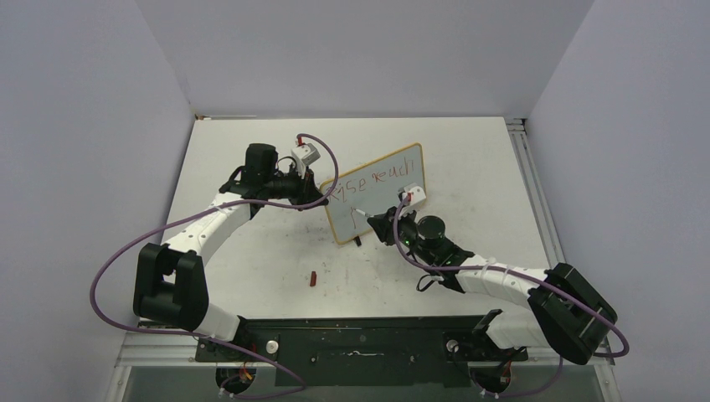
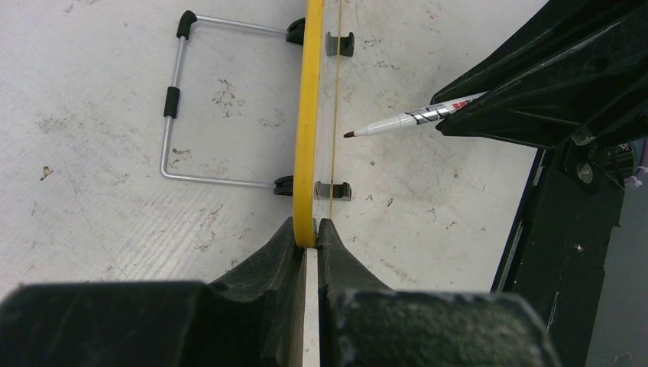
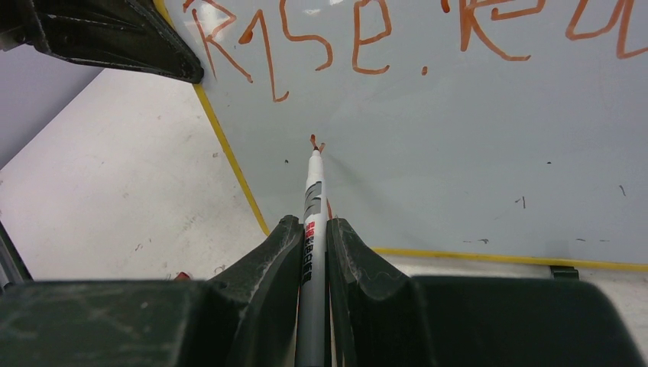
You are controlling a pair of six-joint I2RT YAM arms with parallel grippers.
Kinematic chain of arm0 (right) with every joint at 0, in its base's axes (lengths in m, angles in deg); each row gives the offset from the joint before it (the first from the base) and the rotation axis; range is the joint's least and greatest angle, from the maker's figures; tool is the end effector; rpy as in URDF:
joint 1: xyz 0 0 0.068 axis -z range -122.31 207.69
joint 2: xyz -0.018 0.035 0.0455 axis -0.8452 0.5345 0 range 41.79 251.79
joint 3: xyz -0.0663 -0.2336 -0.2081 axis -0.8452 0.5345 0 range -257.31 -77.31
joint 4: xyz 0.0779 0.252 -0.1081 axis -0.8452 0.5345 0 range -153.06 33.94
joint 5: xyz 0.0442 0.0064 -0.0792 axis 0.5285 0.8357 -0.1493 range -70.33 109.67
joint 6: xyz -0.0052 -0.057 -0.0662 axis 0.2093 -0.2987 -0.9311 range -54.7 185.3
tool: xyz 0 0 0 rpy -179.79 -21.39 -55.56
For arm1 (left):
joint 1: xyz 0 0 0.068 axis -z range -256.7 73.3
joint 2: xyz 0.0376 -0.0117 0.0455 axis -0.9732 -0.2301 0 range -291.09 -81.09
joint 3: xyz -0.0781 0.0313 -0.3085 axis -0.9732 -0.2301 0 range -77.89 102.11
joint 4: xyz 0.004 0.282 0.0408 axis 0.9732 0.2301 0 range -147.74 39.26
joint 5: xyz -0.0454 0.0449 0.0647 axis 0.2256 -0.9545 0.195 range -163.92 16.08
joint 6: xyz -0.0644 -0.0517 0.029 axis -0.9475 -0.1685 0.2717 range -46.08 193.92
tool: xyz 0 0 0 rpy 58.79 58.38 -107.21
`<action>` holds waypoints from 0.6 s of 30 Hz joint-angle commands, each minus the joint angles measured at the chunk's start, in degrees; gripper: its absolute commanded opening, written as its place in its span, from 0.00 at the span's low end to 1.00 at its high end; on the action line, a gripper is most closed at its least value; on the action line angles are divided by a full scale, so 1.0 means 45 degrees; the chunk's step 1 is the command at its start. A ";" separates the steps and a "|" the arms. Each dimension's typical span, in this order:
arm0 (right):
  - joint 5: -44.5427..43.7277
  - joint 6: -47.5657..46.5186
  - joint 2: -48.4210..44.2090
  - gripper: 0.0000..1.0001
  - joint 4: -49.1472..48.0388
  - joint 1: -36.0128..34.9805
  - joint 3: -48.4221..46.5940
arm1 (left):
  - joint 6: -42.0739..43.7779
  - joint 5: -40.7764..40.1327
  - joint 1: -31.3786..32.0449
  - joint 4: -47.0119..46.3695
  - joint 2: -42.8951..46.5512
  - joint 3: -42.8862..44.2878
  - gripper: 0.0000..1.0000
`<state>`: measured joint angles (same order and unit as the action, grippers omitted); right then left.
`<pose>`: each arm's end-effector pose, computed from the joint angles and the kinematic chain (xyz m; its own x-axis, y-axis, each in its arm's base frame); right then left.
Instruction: Write a sentence on the whiteboard
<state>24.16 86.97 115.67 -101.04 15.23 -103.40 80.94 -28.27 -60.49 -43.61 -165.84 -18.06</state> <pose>0.2232 0.2126 0.2280 -0.3865 0.1454 -0.9108 -0.6319 0.6775 0.3763 0.3314 -0.1541 0.2844 -0.5114 0.2376 -0.8259 0.7969 0.4909 -0.3522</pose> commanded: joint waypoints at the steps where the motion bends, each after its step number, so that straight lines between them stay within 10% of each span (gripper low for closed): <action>1: 0.0245 0.0055 -0.0820 0.05 -0.0224 -0.0023 0.0459 | 0.0467 0.0051 0.0148 0.0410 0.0323 0.0278 0.00; 18: 0.0548 -0.0089 0.0423 0.05 -0.0528 -0.0043 0.0258 | 0.0456 0.0032 0.0148 0.0412 0.0250 0.0278 0.00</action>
<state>25.45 86.97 116.68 -99.79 15.21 -99.88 80.94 -28.27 -60.49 -43.61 -165.84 -18.06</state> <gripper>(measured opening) 0.155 0.050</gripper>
